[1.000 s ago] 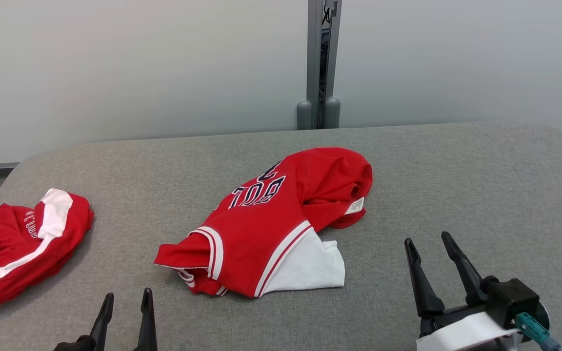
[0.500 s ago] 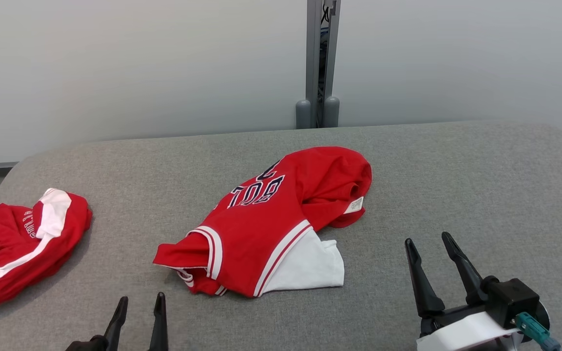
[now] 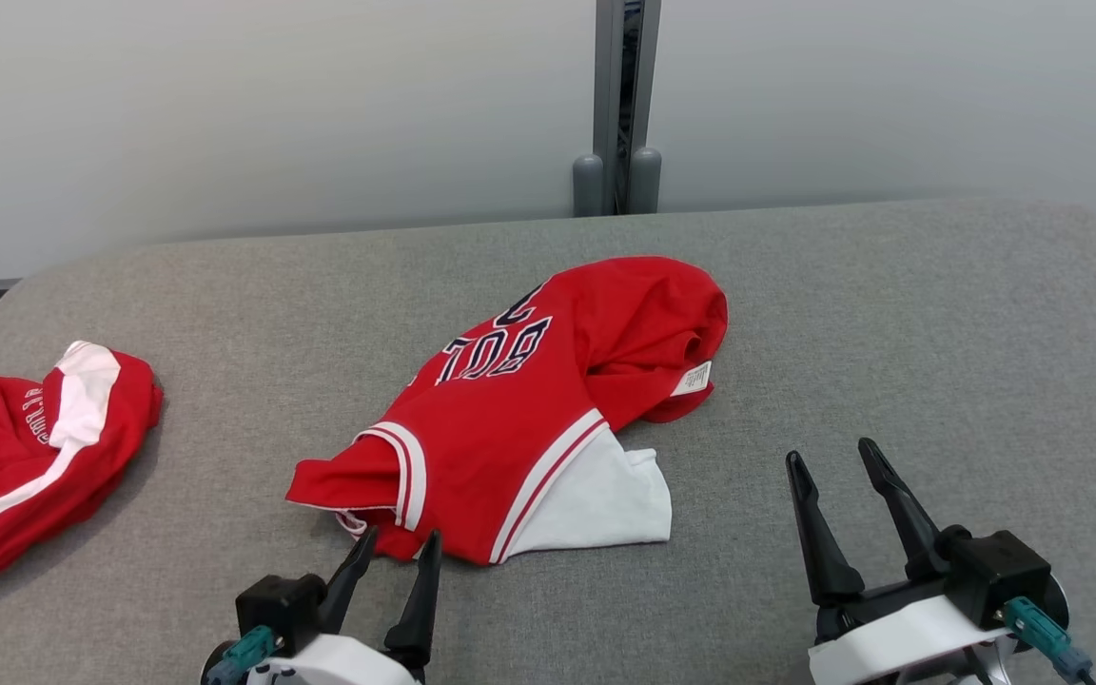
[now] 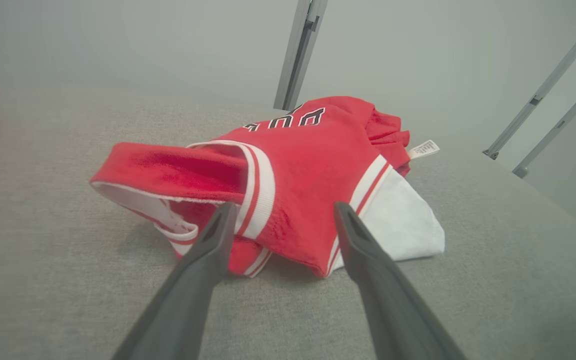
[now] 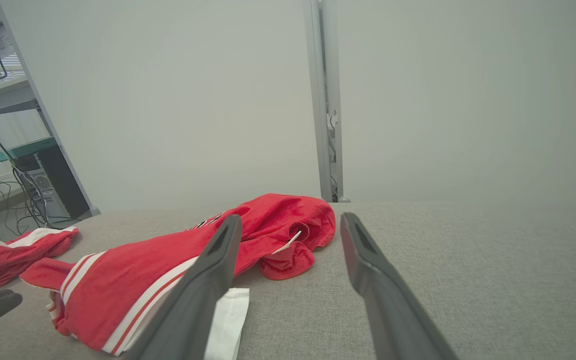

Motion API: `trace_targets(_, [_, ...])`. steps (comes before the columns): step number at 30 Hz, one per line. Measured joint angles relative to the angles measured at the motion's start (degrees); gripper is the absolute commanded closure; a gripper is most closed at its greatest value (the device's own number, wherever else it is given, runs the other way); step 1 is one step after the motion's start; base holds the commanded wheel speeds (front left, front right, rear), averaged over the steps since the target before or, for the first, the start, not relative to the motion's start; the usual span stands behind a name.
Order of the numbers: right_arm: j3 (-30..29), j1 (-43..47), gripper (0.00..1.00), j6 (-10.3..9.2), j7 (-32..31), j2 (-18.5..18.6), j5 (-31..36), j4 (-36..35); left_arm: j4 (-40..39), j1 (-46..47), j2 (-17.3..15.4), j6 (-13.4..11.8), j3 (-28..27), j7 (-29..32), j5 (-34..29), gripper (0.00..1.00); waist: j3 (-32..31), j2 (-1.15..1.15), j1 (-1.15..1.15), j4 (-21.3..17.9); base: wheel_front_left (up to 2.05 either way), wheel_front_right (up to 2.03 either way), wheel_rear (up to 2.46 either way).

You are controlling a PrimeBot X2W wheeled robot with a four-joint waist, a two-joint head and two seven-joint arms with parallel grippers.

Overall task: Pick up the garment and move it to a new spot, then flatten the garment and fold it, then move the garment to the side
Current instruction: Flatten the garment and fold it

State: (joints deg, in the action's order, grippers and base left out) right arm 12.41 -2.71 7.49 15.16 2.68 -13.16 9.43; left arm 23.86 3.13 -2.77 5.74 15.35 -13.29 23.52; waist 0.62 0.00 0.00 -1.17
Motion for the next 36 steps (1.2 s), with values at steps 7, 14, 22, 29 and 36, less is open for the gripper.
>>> trace_targets(7, [0.52, -1.99, 0.00, 0.00, 0.00, 0.00, 0.01, -0.78, 6.91, 6.84, 0.03, -0.34, 2.47, 2.68, 0.53, 0.00, 3.61, 0.00, 0.00, -0.94, 0.00, 0.00, 0.00])
trace_targets(14, [0.33, -2.99, 0.00, 0.00, 0.00, 0.00, 0.08, -0.90, 13.21, 11.12, -0.63, -2.16, 2.69, 2.69, -0.83, 0.00, 6.37, 0.00, 0.00, -2.05, 0.00, 0.00, 0.00])
trace_targets(22, [0.15, -3.88, 0.00, 0.00, -0.01, 0.00, 0.01, -1.00, 14.62, 14.18, -1.38, -1.76, 3.50, -0.40, -2.26, 1.00, 7.19, 0.00, 0.00, -2.73, 0.00, 0.00, 0.00])
trace_targets(29, [0.94, -3.80, 0.00, 0.00, 0.00, -0.02, -0.29, -0.13, 3.64, 16.01, -1.29, 0.80, 4.22, -0.81, 1.16, 1.00, 5.58, 0.00, 0.00, -3.81, 0.00, 0.00, 0.00])
trace_targets(36, [1.57, -3.73, 0.00, 0.01, -0.01, 0.00, -0.74, 0.35, -6.60, 22.17, -1.70, 1.34, 6.19, 4.57, 5.66, 1.00, 3.81, 0.00, 0.00, -6.36, 0.00, 0.00, 0.00])
